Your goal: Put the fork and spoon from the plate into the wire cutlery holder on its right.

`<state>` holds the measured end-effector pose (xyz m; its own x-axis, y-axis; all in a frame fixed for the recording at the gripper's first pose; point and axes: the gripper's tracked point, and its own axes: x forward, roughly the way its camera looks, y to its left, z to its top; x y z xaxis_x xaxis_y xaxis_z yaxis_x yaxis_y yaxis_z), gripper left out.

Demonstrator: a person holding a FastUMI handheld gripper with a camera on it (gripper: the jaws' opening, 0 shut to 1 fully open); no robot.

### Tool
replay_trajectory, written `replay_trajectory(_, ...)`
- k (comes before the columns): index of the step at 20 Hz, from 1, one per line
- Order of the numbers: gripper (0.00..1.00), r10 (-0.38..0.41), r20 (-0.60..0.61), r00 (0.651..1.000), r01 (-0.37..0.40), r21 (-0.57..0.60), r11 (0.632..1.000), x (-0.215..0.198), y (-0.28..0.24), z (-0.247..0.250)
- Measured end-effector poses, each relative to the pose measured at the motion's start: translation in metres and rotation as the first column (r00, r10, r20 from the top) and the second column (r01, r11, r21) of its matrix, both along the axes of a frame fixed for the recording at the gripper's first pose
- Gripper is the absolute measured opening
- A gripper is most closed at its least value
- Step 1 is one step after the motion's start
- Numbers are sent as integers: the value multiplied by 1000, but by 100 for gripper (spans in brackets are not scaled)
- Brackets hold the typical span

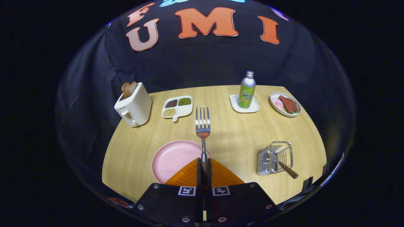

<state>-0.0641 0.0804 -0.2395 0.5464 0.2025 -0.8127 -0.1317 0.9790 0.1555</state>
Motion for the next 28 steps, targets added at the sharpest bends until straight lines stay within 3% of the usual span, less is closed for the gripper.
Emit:
replay_trajectory(4,5,-53,-17,998,52,-53,997,-3,-59,8)
replay_trajectory(8,5,-54,-79,995,44,-124,991,-12,-107,1)
replay_trajectory(13,5,1,-212,977,-44,-197,979,-23,-146,-20)
replay_trajectory(18,5,63,-391,918,-155,-209,966,-39,-159,-44)
replay_trajectory(28,5,155,-496,855,-306,-239,922,-12,-179,-32)
